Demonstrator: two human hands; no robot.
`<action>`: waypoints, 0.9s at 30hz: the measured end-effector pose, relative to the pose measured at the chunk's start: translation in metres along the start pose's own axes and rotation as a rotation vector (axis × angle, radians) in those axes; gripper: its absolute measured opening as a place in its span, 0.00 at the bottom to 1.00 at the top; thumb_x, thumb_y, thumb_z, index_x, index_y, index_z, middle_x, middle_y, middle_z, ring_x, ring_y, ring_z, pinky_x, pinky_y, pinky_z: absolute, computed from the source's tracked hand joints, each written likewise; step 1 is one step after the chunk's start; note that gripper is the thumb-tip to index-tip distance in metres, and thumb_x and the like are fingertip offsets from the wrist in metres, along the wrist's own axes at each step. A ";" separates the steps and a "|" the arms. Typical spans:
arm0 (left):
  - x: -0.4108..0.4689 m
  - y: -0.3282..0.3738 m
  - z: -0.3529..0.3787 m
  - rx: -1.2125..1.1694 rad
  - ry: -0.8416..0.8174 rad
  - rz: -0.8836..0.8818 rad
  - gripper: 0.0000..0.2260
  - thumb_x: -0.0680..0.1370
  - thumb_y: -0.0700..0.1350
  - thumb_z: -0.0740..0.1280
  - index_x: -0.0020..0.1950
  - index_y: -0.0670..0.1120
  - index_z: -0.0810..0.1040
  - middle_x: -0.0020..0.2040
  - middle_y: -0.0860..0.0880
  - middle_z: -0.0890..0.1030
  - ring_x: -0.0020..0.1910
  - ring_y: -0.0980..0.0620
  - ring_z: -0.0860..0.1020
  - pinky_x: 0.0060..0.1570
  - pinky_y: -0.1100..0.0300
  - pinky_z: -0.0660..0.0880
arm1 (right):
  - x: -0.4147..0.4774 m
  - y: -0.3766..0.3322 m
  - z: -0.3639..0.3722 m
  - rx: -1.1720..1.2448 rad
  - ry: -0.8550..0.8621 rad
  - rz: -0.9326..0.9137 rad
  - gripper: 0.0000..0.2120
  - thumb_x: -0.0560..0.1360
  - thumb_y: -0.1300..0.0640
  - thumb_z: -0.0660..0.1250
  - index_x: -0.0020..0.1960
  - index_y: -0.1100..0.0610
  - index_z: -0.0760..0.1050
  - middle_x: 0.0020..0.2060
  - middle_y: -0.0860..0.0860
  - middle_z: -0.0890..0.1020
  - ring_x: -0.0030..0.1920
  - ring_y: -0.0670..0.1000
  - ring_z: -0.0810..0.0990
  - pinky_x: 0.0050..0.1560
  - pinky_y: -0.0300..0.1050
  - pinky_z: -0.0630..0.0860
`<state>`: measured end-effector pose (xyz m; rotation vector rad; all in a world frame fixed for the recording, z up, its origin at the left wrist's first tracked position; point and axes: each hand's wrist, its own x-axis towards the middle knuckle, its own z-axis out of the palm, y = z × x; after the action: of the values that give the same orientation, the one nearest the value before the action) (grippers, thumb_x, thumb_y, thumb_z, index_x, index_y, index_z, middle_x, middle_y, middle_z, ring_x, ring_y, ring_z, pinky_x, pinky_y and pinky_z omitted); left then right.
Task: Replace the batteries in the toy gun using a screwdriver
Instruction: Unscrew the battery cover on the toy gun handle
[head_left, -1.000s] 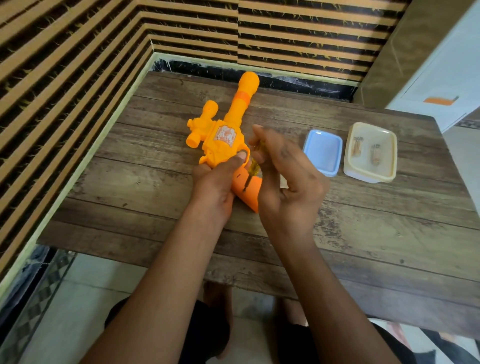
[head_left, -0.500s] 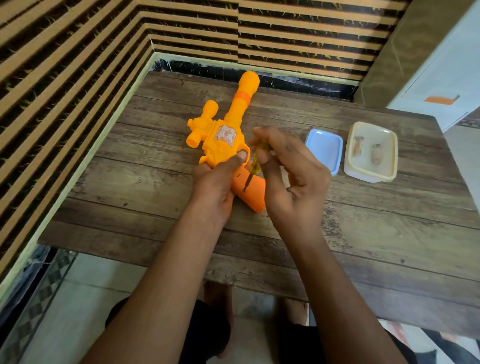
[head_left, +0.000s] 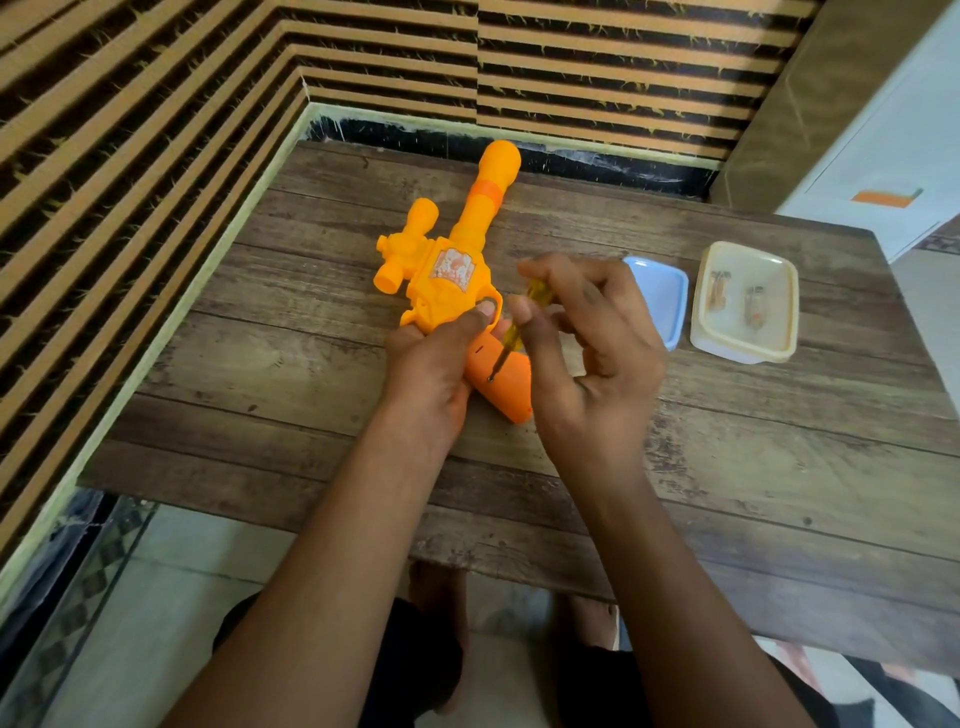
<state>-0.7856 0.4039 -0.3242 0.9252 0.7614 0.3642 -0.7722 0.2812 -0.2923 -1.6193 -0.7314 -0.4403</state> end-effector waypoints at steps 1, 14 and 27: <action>0.000 0.000 0.000 0.000 0.001 -0.002 0.13 0.78 0.34 0.73 0.63 0.40 0.82 0.55 0.41 0.87 0.50 0.46 0.88 0.51 0.48 0.85 | 0.000 0.000 0.001 -0.006 0.005 0.001 0.09 0.78 0.68 0.73 0.59 0.65 0.83 0.47 0.59 0.79 0.48 0.53 0.80 0.47 0.56 0.80; 0.003 -0.001 -0.002 0.019 0.008 -0.008 0.10 0.78 0.34 0.73 0.58 0.43 0.82 0.53 0.43 0.87 0.50 0.46 0.88 0.54 0.47 0.84 | -0.003 -0.002 0.005 0.009 0.032 0.010 0.14 0.77 0.70 0.73 0.63 0.65 0.81 0.49 0.58 0.82 0.50 0.50 0.81 0.49 0.54 0.81; 0.003 -0.001 -0.002 -0.008 -0.022 0.022 0.20 0.69 0.38 0.76 0.61 0.41 0.83 0.57 0.40 0.87 0.57 0.40 0.86 0.62 0.36 0.80 | -0.003 -0.003 0.006 -0.034 0.013 0.002 0.17 0.77 0.70 0.73 0.65 0.63 0.80 0.54 0.54 0.84 0.52 0.45 0.81 0.51 0.42 0.80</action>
<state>-0.7854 0.4060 -0.3274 0.9293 0.7292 0.3755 -0.7769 0.2864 -0.2931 -1.6479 -0.7160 -0.4638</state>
